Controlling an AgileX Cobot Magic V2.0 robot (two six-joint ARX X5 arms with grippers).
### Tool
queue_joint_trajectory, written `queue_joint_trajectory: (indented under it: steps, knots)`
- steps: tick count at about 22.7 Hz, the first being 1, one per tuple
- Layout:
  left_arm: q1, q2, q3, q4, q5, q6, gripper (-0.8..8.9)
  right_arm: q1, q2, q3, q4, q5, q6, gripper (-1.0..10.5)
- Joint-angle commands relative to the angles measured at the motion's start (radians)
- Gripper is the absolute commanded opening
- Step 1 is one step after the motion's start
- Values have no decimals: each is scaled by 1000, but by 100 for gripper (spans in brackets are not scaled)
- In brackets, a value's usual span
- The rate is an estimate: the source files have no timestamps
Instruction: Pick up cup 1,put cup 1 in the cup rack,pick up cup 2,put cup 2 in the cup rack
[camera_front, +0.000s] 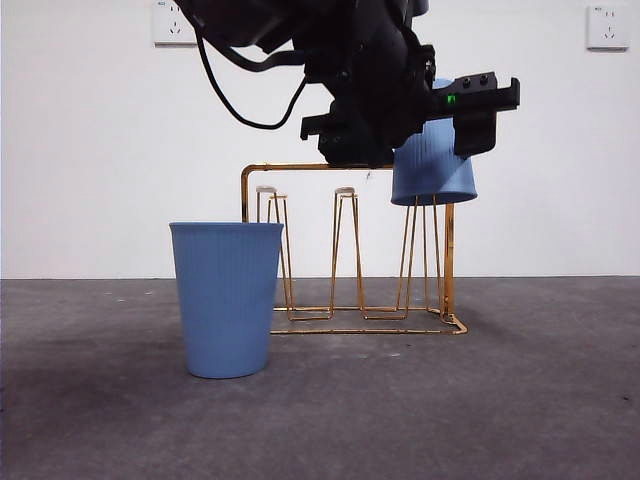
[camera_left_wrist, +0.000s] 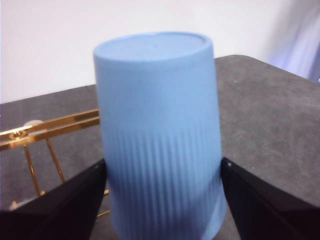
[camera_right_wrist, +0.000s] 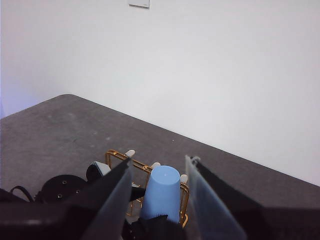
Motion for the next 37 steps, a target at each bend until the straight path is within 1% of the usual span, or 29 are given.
queue_joint_trajectory:
  steps: [1, 4, 14, 24, 31, 35, 36, 37]
  knots:
    - [2, 18, 1, 9, 8, -17, -8, 1, 0, -8, 3, -3, -8, 190]
    - [7, 28, 1, -5, 8, -24, -8, 1, 0, -8, 3, -3, -8, 190]
    - [6, 77, 1, -32, 15, -96, -8, 1, 0, -8, 2, -4, -12, 190]
    - [10, 117, 1, -69, 16, -101, -8, 1, 1, -8, -2, -4, -14, 190]
    - [8, 146, 1, -95, 19, -150, -8, 1, 2, -8, -5, -7, -14, 190]
    - [8, 146, 1, -99, 24, -151, 2, 1, 2, -8, -4, -11, -15, 189]
    - [10, 146, 1, -98, 45, -151, 37, 1, 2, -8, -5, -11, -15, 190]
    - [13, 146, 1, -99, 64, -151, 127, 1, 2, -8, -7, -11, -15, 189]
